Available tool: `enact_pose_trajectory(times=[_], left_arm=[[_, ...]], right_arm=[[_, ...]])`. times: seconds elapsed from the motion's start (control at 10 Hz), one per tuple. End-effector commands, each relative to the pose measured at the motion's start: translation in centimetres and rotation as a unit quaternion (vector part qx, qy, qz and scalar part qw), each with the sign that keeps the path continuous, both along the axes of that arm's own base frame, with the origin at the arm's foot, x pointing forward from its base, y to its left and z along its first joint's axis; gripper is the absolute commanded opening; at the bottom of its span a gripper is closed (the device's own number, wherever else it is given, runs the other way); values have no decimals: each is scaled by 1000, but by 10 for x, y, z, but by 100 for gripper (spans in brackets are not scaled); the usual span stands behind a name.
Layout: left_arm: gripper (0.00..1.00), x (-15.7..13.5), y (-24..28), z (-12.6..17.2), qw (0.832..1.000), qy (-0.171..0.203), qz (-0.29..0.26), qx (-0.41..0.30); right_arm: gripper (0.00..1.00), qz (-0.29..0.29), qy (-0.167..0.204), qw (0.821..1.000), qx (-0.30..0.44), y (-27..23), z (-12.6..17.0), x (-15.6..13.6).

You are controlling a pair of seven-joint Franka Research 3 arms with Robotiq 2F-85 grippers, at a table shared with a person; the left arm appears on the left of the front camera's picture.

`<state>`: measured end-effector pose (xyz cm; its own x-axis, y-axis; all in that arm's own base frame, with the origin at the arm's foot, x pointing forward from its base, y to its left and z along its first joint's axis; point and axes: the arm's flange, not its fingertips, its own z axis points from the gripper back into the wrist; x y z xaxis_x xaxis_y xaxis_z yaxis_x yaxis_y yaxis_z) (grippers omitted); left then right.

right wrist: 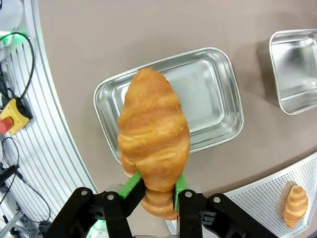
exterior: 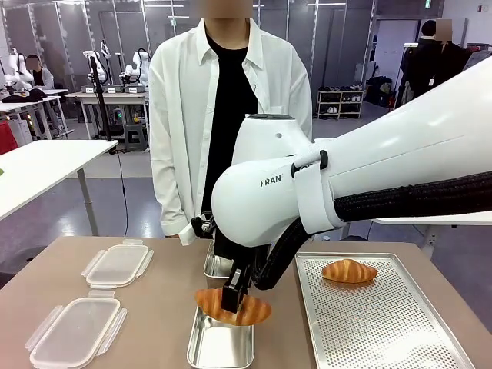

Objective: Place the bread into the airtight container.
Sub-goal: Pick up a Butter Roll and place it into an empty Airtight Container.

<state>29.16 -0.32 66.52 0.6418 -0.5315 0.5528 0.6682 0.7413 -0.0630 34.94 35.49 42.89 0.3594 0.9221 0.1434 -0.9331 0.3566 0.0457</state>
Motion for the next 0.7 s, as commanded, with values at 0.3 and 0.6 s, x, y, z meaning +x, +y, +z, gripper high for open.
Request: enact_pose_trajectory(times=[0.3,0.6], left_arm=[[100,0,1,1,1000,-2,-10,1],[100,0,1,1,1000,-2,-10,1]], right_arm=[[26,-184,48,981,44,3,-24,-6],[26,-365,38,927,76,-1,-29,-2]])
